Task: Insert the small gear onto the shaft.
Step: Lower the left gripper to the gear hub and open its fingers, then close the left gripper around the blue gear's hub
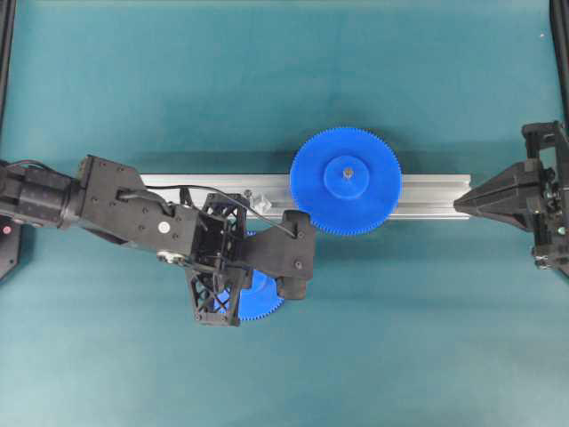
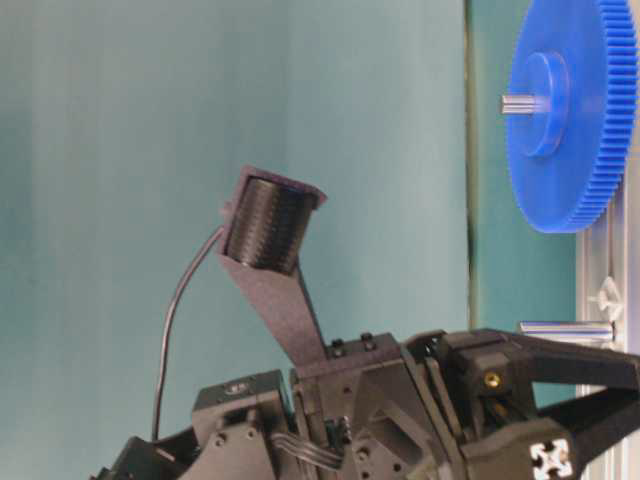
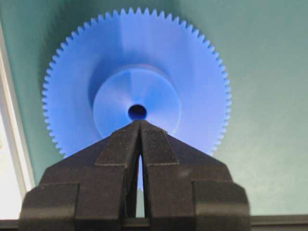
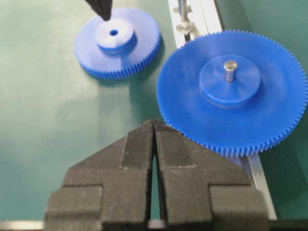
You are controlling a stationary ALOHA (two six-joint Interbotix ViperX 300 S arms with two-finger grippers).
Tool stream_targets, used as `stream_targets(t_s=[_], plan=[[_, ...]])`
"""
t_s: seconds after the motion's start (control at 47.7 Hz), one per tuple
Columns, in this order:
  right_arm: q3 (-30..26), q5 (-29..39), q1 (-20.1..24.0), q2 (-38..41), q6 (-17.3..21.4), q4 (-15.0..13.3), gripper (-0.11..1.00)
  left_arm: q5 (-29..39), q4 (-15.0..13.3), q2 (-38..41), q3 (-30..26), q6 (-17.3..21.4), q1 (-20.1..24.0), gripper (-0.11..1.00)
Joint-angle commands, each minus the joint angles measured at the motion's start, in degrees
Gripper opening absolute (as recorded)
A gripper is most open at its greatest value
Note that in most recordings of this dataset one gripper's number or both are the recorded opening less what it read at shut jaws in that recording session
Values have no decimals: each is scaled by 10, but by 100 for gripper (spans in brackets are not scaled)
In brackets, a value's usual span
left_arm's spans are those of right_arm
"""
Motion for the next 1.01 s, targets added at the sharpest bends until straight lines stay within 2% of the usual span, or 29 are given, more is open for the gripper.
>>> stream_targets(t_s=[0.0,0.084,0.231,0.336,0.986], plan=[[-5,-5,-1,3,4,2,4,-1,3,-8,-11,0,-3,14],[-6,-5,-1,3,4,1,4,-2,2,-8,-10,-4,-3,32],[-6,-5,-1,3,4,1,4,-3,3,-4,-12,-8,-4,76],[-5,-5,-1,3,4,1,4,-7,3,-2,-16,-8,-3,92],[-5,-5,-1,3,4,1,4,-7,3,13,-20,-10,5,92]])
